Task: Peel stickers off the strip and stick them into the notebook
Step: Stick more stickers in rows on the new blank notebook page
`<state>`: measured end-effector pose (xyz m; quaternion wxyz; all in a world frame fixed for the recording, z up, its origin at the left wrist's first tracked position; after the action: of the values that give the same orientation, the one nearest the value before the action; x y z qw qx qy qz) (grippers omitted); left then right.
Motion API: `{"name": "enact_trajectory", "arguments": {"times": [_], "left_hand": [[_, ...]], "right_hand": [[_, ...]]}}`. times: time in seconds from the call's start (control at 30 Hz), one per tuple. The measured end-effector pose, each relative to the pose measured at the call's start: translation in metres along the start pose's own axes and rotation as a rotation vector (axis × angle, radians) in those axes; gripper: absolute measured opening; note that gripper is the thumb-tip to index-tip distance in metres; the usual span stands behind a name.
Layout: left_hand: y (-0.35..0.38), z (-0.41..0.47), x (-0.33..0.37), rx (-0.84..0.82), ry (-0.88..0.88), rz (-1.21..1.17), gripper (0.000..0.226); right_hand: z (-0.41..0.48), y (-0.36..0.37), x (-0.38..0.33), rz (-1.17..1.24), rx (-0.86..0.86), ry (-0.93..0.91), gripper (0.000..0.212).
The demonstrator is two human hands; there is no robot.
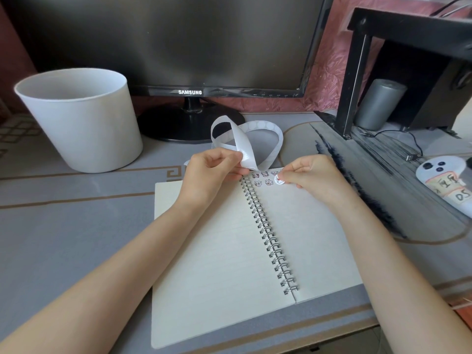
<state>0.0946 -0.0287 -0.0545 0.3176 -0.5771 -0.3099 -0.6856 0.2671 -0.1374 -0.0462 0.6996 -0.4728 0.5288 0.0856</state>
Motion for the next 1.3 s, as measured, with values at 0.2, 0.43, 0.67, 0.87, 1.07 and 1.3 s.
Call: {"name": "enact_trajectory", "arguments": {"times": [0.2, 0.43, 0.67, 0.87, 1.07, 1.3], "left_hand": [[0.0003, -0.0009, 0.0012, 0.003, -0.008, -0.017, 0.014], [0.0005, -0.0009, 0.0013, 0.003, -0.009, -0.013, 0.014], [0.0009, -0.0012, 0.0018, 0.000, -0.006, -0.007, 0.014], [0.0010, -0.0010, 0.0014, 0.006, -0.007, -0.002, 0.015], [0.0006, -0.0009, 0.0013, 0.006, -0.004, 0.005, 0.015], [0.0002, -0.0004, 0.0008, 0.007, -0.006, 0.016, 0.015]], "right_hand": [[-0.0001, 0.0008, -0.0004, -0.009, 0.006, -0.001, 0.007], [-0.0030, 0.0017, -0.0020, -0.027, 0.019, -0.004, 0.006], [-0.0063, 0.0030, -0.0069, -0.063, 0.039, -0.024, 0.005], [-0.0053, 0.0054, -0.0070, -0.047, 0.031, -0.030, 0.009], [-0.0058, 0.0068, -0.0068, -0.053, 0.036, -0.049, 0.009], [-0.0028, 0.0053, -0.0002, -0.083, 0.056, -0.049, 0.020]]}}
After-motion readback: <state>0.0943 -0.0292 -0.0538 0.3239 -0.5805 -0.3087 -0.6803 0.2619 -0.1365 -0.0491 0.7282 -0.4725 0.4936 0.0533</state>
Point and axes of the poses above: each hand's wrist, its own z-axis towards the middle knuckle, its own y-axis out of the palm, x = y × z, the point moved 1 cm from there along z, towards the middle knuckle
